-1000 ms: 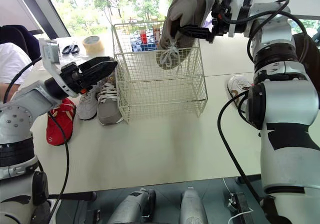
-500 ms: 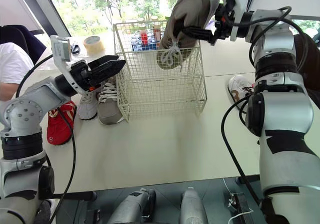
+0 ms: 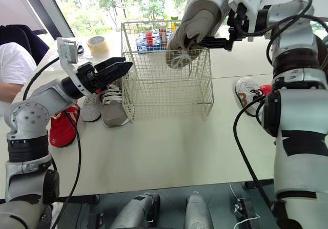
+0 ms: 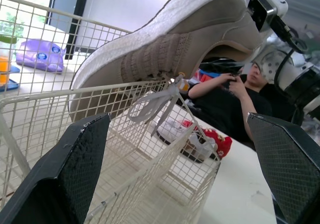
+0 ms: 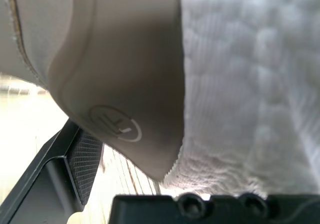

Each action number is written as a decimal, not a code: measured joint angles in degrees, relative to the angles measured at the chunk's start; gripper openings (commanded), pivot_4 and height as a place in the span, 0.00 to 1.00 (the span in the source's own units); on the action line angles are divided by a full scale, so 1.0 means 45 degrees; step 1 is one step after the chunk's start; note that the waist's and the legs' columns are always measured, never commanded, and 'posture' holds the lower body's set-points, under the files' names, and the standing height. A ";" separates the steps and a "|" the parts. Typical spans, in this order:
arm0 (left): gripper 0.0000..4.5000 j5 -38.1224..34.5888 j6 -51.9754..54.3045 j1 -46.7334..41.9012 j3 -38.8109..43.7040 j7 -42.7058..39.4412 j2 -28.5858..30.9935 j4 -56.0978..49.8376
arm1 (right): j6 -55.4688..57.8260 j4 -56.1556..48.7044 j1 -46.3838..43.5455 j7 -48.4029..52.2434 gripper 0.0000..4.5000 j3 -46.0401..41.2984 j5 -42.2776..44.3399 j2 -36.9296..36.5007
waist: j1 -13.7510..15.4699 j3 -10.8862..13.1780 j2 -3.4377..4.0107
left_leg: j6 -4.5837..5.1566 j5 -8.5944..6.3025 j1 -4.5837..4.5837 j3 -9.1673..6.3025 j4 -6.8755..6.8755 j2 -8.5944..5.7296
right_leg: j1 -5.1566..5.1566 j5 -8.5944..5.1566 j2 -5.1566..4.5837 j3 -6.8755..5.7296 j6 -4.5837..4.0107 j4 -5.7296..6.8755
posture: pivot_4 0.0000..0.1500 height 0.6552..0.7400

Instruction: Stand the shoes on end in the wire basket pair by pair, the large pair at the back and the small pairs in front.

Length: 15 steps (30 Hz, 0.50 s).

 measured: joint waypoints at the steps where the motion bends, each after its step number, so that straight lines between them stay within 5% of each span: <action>1: 1.00 0.0002 -0.0007 0.0004 0.0000 0.0000 -0.0008 0.0000 | -0.0075 0.0047 -0.0143 0.0042 0.99 0.0143 -0.0239 -0.0171 | -0.0005 0.0000 0.0000 | 0.0000 0.0000 0.0000 0.0000 -0.0001 0.0000 | 0.0001 0.0000 0.0001 0.0000 0.0000 -0.0002 | 1.00 1.00; 9: 1.00 0.0010 -0.0177 0.0117 -0.0005 0.0100 -0.0296 -0.0225 | -0.1800 0.0411 -0.0592 -0.0485 0.99 0.1676 -0.2433 -0.0679 | -0.0122 0.0000 0.0001 | -0.0003 0.0001 0.0003 0.0013 -0.0003 0.0009 | -0.0016 0.0000 0.0005 0.0005 0.0000 0.0018 | 1.00 1.00; 15: 1.00 -0.0025 -0.0176 0.0411 -0.0001 0.0327 -0.0337 -0.0644 | -0.1250 0.0457 -0.0571 -0.1141 0.99 0.0764 -0.1889 -0.1009 | -0.0039 0.0000 0.0001 | -0.0004 0.0001 0.0002 0.0012 0.0004 0.0006 | -0.0006 0.0000 0.0001 0.0007 0.0000 0.0015 | 1.00 1.00</action>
